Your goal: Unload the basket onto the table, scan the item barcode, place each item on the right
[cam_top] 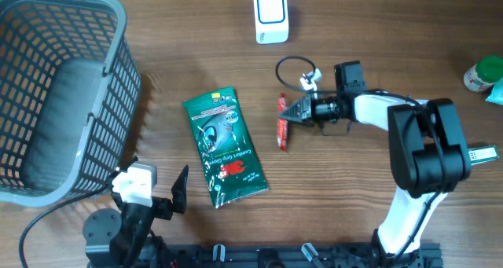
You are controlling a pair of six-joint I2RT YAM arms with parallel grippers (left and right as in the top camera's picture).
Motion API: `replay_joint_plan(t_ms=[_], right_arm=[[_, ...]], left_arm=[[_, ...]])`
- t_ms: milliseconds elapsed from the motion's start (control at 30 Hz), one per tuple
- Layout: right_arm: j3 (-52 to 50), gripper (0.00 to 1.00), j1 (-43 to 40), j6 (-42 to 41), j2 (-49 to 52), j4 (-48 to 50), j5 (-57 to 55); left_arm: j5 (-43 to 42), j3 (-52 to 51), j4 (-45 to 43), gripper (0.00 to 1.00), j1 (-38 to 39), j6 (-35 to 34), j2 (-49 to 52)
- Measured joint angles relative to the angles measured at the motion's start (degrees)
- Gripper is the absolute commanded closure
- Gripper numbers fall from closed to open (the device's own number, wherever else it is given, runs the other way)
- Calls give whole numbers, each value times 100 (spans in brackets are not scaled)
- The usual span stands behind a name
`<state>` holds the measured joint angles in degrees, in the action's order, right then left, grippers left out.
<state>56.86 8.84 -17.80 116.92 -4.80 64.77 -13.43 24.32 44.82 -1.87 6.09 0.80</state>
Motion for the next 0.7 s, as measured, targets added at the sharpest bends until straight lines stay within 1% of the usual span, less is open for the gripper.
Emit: replay_joint_plan(t_ms=[67, 167, 233, 300, 367, 467, 567, 633, 700], right_arm=[[9, 96, 22, 37, 7, 1150, 1134], [39, 96, 24, 157, -2, 2083, 1910], [33, 96, 24, 256, -2, 2959, 2256], [22, 95, 24, 282, -2, 3488, 2400], [17, 95, 39, 306, -2, 4264, 2459], [24, 96, 79, 131, -2, 5333, 2459], [28, 96, 168, -597, 0, 6861, 2457], [28, 96, 225, -1279, -2, 7954, 2459], [28, 96, 289, -2135, -2, 9110, 2457]], left_arm=[[0, 0, 0, 0, 0, -2, 0], [0, 0, 0, 0, 0, 0, 0], [0, 0, 2, 0, 0, -2, 0], [0, 0, 0, 0, 0, 0, 0], [0, 0, 2, 0, 0, 0, 0], [0, 0, 2, 0, 0, -2, 0], [0, 0, 4, 0, 0, 0, 0], [-2, 0, 4, 0, 0, -2, 0], [-2, 0, 4, 0, 0, 0, 0]])
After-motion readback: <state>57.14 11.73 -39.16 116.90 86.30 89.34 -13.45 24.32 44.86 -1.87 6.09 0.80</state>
